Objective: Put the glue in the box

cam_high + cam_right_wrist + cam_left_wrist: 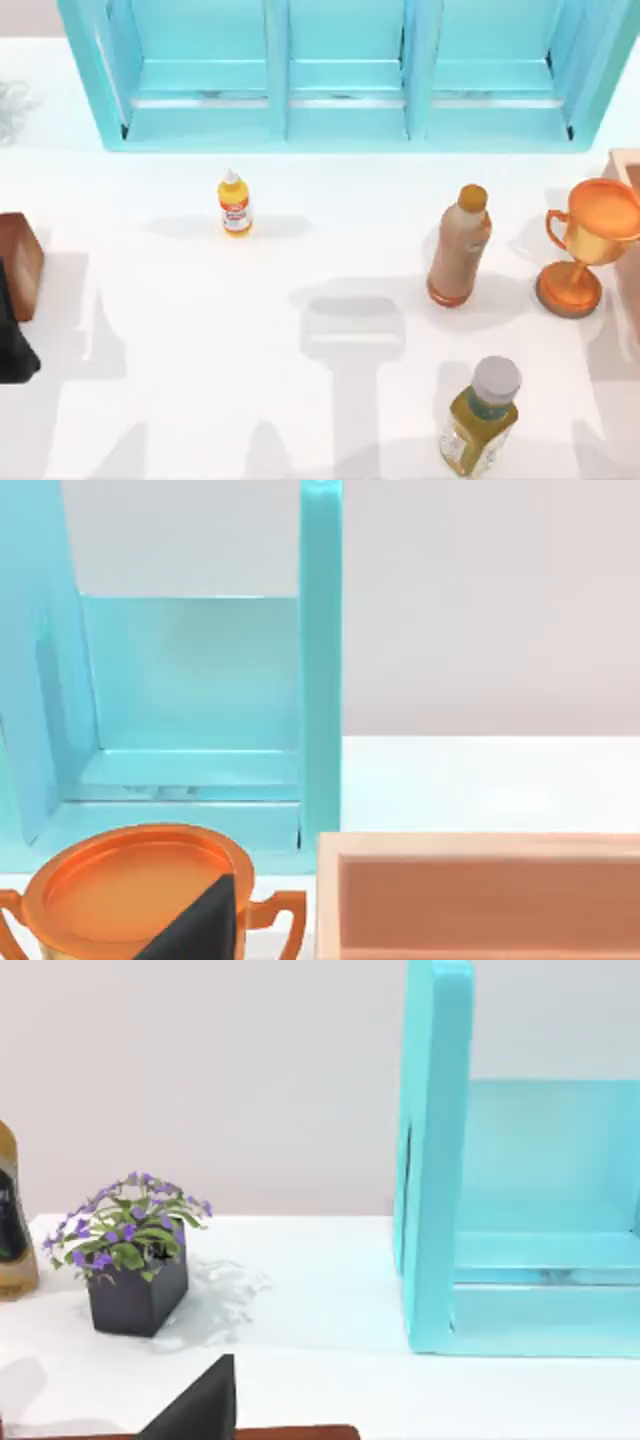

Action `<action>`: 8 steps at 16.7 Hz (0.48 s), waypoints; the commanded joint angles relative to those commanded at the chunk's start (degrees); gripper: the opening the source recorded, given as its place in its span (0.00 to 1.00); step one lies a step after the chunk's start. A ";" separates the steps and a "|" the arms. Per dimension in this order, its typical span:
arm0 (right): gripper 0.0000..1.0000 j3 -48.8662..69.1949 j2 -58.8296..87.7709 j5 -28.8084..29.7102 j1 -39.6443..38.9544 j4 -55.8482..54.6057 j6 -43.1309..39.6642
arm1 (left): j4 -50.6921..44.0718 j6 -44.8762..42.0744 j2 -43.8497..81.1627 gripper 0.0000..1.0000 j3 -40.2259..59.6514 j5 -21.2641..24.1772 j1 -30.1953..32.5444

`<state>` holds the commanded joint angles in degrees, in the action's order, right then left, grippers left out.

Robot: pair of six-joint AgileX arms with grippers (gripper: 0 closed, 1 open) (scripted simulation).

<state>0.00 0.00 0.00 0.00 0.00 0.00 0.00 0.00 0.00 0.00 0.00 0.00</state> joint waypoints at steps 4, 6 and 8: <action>1.00 0.87 1.65 1.11 -1.52 -0.86 0.17 | 0.00 0.00 0.00 1.00 0.00 0.00 0.00; 1.00 2.80 5.59 3.53 -4.86 -2.72 0.59 | 0.00 0.00 0.00 1.00 0.00 0.00 0.00; 1.00 5.88 12.08 7.23 -9.93 -5.53 1.35 | 0.00 0.00 0.00 1.00 0.00 0.00 0.00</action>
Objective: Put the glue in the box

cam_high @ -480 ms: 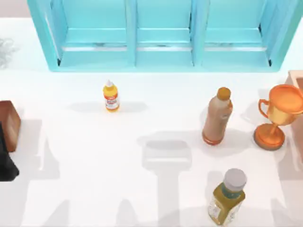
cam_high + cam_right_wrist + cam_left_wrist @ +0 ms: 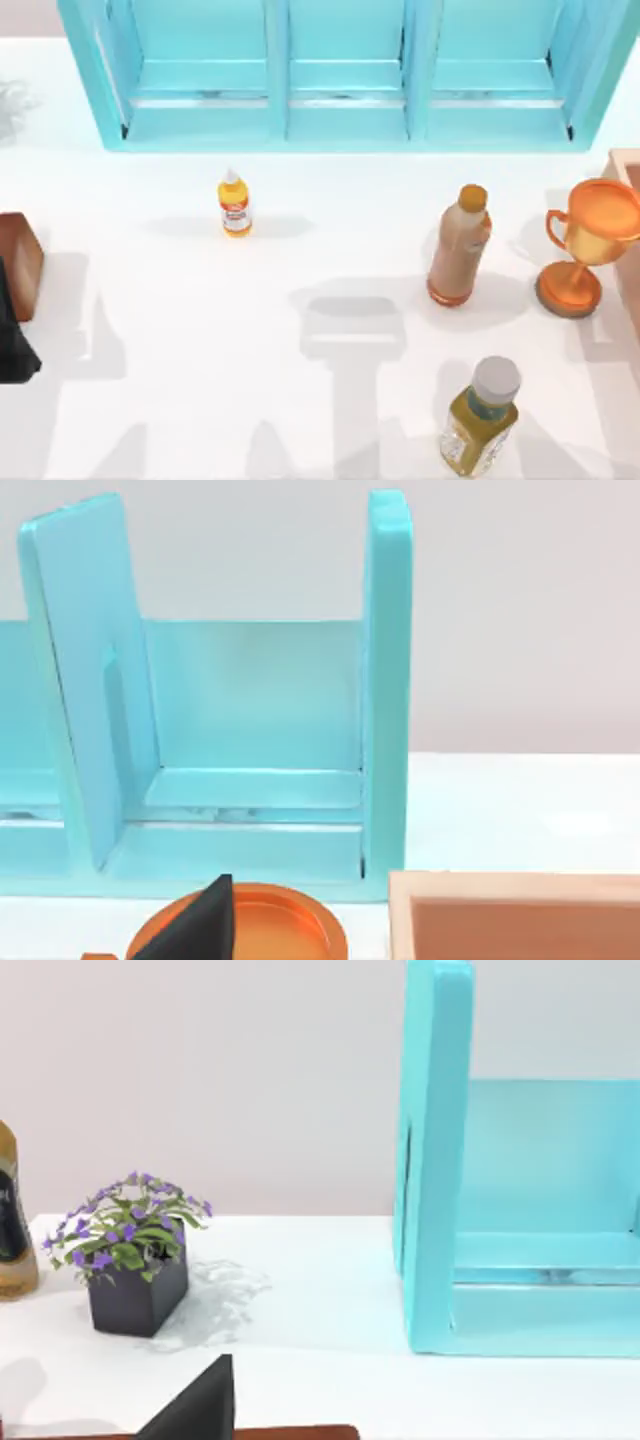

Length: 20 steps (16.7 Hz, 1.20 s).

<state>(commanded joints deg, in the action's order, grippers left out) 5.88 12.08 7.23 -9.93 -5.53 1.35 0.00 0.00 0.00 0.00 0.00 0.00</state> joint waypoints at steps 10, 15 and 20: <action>1.00 26.84 60.87 28.66 -32.61 -20.59 6.25 | 0.00 0.00 0.00 1.00 0.00 0.00 0.00; 1.00 44.51 93.03 42.50 -43.86 -31.33 8.80 | 0.00 0.00 0.00 1.00 0.00 0.00 0.00; 1.00 60.72 116.58 52.47 -50.22 -39.66 10.48 | 0.00 0.00 0.00 1.00 0.00 0.00 0.00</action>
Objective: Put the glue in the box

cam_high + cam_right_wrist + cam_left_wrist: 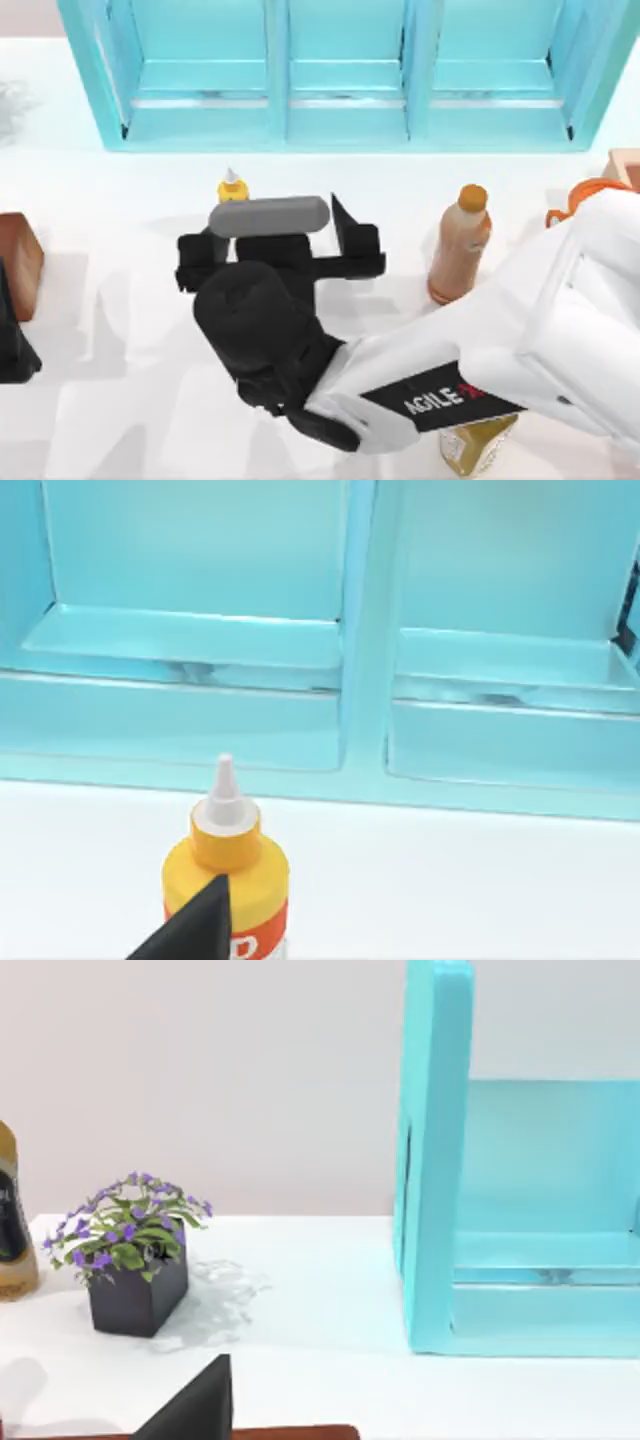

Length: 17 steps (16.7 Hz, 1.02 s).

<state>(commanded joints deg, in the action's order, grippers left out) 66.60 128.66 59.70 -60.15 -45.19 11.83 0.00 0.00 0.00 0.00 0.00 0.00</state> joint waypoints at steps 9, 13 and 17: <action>1.00 15.47 19.75 6.45 -4.34 -6.59 0.70 | 0.00 0.00 0.00 1.00 0.00 0.00 0.00; 1.00 15.26 19.64 6.34 -4.03 -6.46 0.69 | 0.00 0.00 0.00 1.00 0.00 0.00 0.00; 1.00 19.26 21.76 4.43 -2.23 -5.84 -0.47 | 0.00 0.00 0.00 1.00 0.00 0.00 0.00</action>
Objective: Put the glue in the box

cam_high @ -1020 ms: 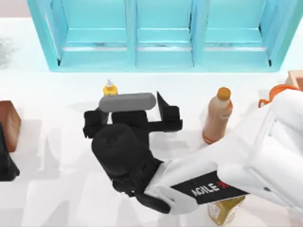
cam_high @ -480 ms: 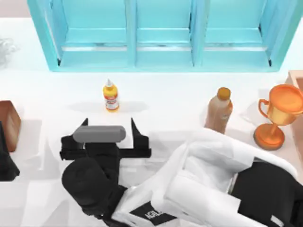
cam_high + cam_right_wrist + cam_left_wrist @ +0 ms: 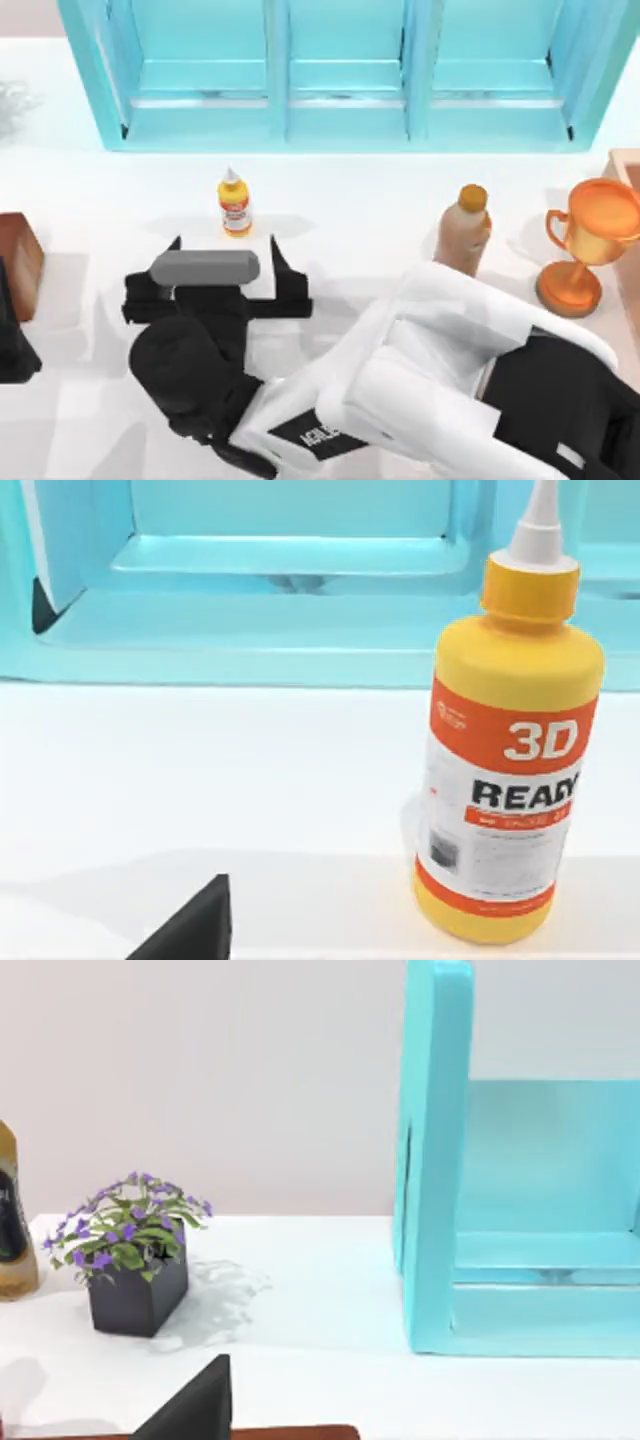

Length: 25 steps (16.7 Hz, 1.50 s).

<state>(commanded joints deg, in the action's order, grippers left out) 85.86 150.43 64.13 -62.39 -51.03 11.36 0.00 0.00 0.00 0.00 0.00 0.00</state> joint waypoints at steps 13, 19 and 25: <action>0.92 14.23 7.57 -7.84 8.08 3.54 -3.51 | 0.00 0.00 0.00 1.00 0.00 0.00 0.00; 0.47 14.23 7.57 -7.84 8.08 3.54 -3.51 | 0.00 0.00 0.00 1.00 0.00 0.00 0.00; 0.02 14.23 7.57 -7.84 8.08 3.54 -3.51 | 0.00 0.00 0.00 1.00 0.00 0.00 0.00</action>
<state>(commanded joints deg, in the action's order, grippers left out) 100.08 157.99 56.29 -54.31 -47.48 7.84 0.00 0.00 0.00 0.00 0.00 0.00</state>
